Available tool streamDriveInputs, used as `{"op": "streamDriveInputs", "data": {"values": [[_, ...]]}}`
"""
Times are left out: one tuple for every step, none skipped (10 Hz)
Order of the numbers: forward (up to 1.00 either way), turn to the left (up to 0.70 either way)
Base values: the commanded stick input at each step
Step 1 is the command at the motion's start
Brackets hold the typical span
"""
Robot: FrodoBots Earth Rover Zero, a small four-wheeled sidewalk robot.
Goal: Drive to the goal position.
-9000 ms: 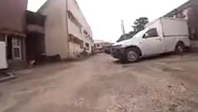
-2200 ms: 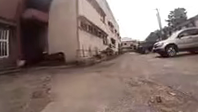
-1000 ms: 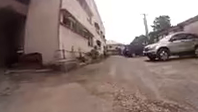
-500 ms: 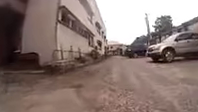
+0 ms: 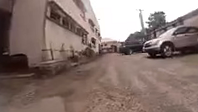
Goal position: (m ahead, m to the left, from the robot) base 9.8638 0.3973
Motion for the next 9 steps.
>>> {"op": "streamDriveInputs", "data": {"values": [[0.85, 0.0], [0.85, 0.0], [0.85, 0.0], [0.85, 0.0], [0.85, 0.0], [0.85, 0.0], [0.85, 0.0], [0.85, 0.0], [0.85, 0.0]]}}
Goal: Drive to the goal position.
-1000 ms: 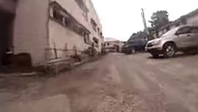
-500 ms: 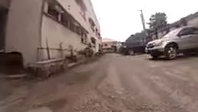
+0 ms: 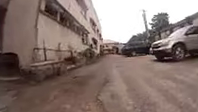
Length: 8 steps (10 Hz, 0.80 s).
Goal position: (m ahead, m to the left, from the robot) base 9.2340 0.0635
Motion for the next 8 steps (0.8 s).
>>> {"op": "streamDriveInputs", "data": {"values": [[0.85, 0.0], [0.85, 0.0], [0.85, 0.0], [0.85, 0.0], [0.85, 0.0], [0.85, 0.0], [0.85, 0.0], [0.85, 0.0]]}}
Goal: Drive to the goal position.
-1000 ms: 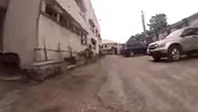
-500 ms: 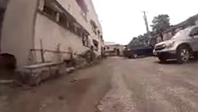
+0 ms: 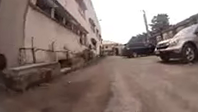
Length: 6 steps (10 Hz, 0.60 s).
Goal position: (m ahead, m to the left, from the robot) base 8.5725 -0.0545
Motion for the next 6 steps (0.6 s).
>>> {"op": "streamDriveInputs", "data": {"values": [[0.85, 0.0], [0.85, 0.0], [0.85, 0.0], [0.85, 0.0], [0.85, 0.0], [0.85, 0.0]]}}
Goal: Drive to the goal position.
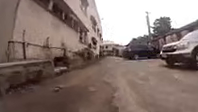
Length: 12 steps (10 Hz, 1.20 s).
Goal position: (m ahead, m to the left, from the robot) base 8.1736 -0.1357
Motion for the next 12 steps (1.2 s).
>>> {"op": "streamDriveInputs", "data": {"values": [[0.85, 0.0], [0.85, 0.0], [0.85, 0.0], [0.85, 0.0], [0.85, 0.0], [0.85, 0.0], [0.85, 0.0], [0.85, 0.0], [0.85, 0.0], [0.85, 0.0], [0.85, 0.0], [0.85, 0.0]]}}
